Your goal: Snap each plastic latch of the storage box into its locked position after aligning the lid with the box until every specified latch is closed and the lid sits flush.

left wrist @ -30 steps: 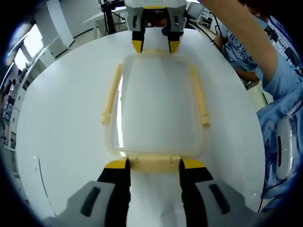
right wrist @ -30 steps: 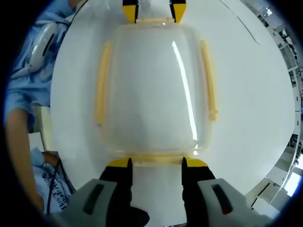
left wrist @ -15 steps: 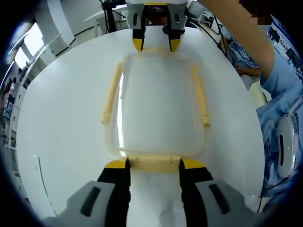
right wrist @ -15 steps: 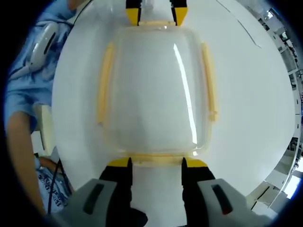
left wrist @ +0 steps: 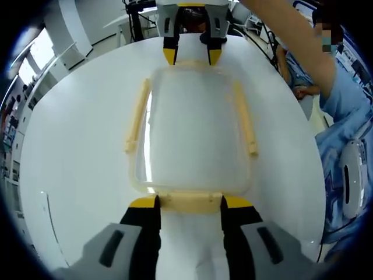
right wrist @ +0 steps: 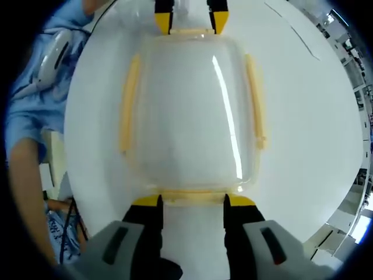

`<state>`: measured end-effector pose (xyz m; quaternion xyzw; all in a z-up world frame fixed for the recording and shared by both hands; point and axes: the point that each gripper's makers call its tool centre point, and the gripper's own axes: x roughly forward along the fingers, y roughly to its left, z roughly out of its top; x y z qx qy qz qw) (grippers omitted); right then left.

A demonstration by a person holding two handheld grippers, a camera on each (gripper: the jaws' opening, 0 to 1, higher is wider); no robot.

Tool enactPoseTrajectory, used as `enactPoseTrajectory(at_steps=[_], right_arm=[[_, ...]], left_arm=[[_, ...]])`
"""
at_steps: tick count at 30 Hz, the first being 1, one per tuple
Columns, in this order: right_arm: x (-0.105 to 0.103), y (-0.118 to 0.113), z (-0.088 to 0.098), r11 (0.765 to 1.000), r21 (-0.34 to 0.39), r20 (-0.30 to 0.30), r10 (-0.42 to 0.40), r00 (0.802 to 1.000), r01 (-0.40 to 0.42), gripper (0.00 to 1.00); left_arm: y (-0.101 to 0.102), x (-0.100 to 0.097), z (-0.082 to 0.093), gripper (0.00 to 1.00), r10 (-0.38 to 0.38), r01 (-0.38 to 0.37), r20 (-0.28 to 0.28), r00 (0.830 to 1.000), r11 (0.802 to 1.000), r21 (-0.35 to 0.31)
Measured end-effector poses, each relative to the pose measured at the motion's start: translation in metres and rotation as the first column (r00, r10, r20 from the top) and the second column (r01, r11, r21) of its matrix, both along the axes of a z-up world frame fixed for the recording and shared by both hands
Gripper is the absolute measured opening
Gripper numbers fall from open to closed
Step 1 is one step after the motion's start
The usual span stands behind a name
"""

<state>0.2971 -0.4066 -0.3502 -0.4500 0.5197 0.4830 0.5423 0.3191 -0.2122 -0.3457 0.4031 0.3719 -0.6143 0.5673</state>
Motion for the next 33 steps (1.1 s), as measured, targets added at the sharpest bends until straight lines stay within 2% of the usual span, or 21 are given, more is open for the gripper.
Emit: enactPoseTrajectory(at_steps=[6, 17, 23, 25, 33], right_arm=[[0.001, -0.001, 0.0, 1.0, 0.006, -0.003, -0.004, 1.0, 0.004, 0.4], [0.0, 0.0, 0.0, 1.0, -0.009, -0.002, -0.011, 1.0, 0.011, 0.4], [0.001, 0.001, 0.001, 0.999, -0.035, -0.003, -0.013, 1.0, 0.013, 0.4], [0.001, 0.0, 0.002, 0.999, -0.039, 0.0, -0.014, 1.0, 0.014, 0.4], [-0.013, 0.011, 0.005, 0.999, 0.047, 0.01, -0.017, 1.0, 0.016, 0.39]], left_arm=[[-0.001, 0.0, 0.0, 0.4, -0.015, 0.015, 0.0, 1.0, 1.0, 0.007], [-0.002, 0.003, 0.003, 0.39, -0.041, 0.04, -0.016, 0.999, 0.999, -0.018], [-0.001, 0.002, 0.019, 0.39, -0.047, 0.047, 0.0, 0.999, 0.998, -0.049], [-0.001, 0.0, 0.024, 0.39, -0.041, 0.04, -0.013, 0.999, 0.997, -0.063], [0.008, -0.01, 0.024, 0.39, -0.054, 0.053, -0.013, 0.998, 0.998, -0.041]])
